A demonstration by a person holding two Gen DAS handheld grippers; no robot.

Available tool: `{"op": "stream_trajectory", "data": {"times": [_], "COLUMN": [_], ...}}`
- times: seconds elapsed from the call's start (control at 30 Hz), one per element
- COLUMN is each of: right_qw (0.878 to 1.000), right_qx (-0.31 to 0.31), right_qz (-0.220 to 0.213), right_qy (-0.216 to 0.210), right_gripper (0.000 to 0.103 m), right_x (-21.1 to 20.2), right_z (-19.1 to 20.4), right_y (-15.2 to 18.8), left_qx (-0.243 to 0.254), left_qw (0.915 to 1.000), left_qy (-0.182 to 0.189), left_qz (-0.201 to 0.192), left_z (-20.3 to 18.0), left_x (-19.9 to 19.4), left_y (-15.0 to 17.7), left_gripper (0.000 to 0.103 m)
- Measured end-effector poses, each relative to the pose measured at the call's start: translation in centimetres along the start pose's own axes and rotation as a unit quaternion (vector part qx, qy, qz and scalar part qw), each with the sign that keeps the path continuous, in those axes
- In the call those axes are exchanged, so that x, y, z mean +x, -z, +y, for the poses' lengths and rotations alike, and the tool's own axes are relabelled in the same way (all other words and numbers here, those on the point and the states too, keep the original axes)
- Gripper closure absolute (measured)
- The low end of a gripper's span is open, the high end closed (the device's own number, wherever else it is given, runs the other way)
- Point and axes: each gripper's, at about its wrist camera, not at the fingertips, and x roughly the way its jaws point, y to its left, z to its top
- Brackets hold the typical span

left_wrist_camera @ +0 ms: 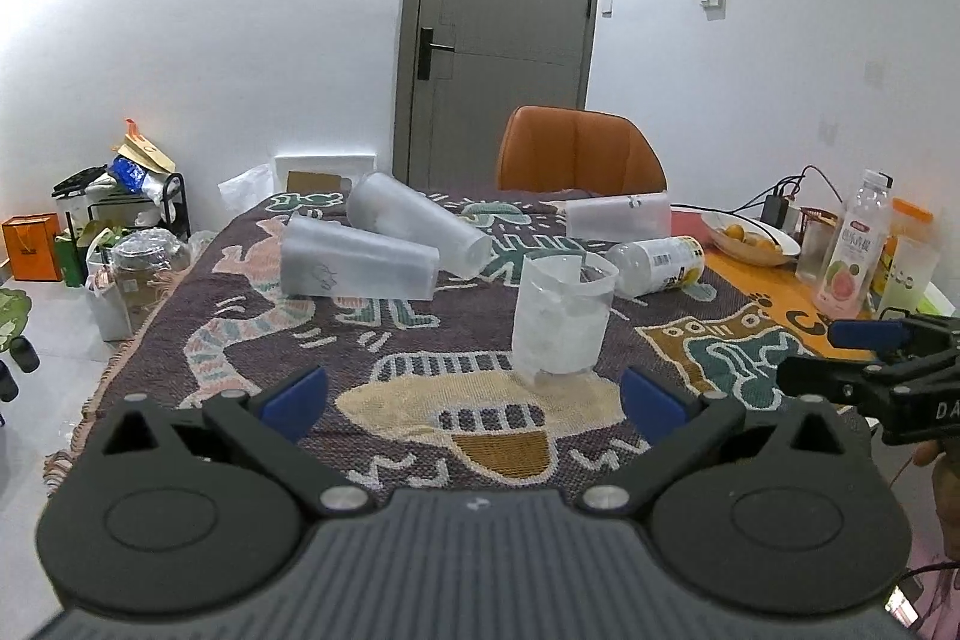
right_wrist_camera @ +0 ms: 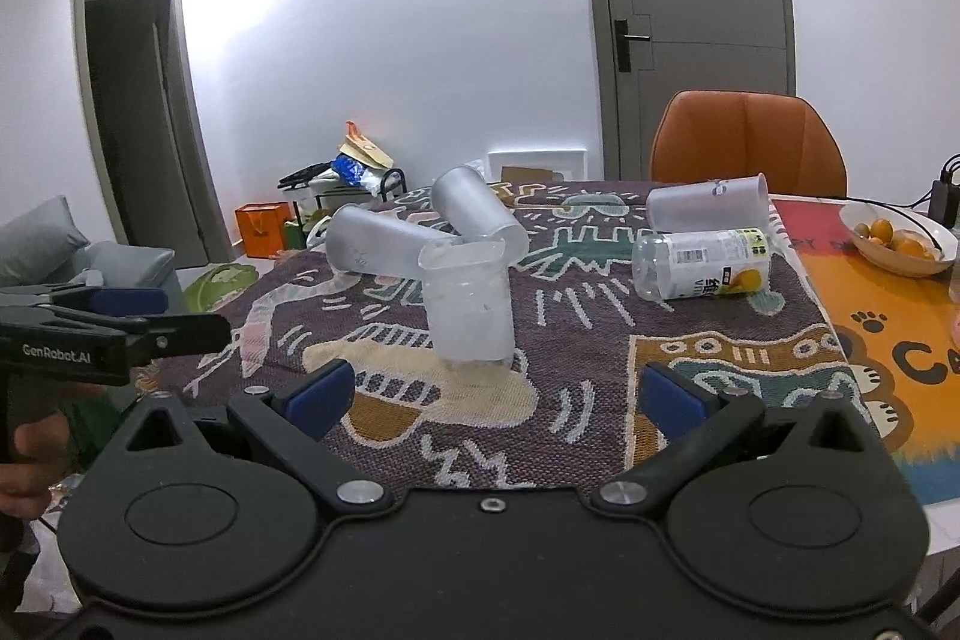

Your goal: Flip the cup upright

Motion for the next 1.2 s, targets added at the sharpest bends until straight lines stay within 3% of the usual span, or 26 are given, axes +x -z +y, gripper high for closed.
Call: {"op": "stream_trajectory", "data": {"times": [1.2], "right_qw": [1.000], "right_qx": [0.008], "right_qz": [0.010], "right_qy": [0.004], "right_gripper": [0.000], "right_x": [0.76], "right_z": [-0.33], "right_y": [0.27], "left_qx": [-0.004], "left_qw": [0.9998], "left_qy": [-0.012], "left_qz": [0.015], "left_z": [-0.01], "left_x": [0.34], "left_y": [0.07], "left_gripper": [0.000]}}
